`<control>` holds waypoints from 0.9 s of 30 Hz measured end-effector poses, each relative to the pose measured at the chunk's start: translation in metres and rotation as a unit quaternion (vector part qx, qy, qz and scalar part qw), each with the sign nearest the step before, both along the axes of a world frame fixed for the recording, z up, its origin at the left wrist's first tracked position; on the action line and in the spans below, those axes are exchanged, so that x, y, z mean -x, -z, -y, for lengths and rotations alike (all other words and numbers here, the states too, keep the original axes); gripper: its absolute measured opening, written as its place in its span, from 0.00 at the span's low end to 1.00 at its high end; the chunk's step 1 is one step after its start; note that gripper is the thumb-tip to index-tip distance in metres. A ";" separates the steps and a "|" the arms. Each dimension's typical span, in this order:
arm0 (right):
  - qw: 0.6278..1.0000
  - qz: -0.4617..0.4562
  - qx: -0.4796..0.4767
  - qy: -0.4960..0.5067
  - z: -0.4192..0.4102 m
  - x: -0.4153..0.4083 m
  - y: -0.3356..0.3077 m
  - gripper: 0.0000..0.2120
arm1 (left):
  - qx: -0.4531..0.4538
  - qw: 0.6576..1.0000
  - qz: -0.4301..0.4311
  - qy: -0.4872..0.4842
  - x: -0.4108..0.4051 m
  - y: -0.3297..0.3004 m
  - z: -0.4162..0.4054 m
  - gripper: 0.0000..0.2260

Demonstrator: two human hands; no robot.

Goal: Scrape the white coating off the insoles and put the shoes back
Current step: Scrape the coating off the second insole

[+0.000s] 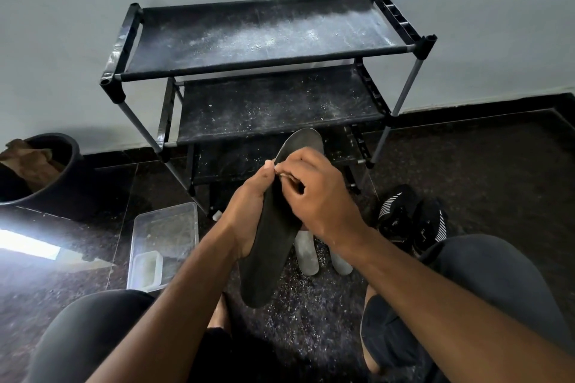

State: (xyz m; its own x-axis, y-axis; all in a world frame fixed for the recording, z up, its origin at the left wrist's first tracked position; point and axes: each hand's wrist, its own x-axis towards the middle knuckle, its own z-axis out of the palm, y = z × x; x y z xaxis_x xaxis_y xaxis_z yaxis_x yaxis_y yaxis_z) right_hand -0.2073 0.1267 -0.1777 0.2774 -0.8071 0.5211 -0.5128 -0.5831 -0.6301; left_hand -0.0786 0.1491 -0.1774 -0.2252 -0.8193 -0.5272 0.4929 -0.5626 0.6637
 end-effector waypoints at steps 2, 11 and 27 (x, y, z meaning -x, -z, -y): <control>1.000 0.007 -0.004 0.009 0.007 0.003 -0.003 0.05 | 0.007 1.000 0.000 -0.001 0.000 -0.003 -0.001 0.25; 1.000 0.002 -0.010 0.013 0.003 0.002 -0.001 0.05 | -0.005 1.000 -0.008 0.009 0.003 -0.003 -0.001 0.26; 0.996 0.033 -0.020 0.077 0.018 0.011 -0.006 0.05 | 0.021 0.999 0.004 0.038 0.000 0.004 0.000 0.27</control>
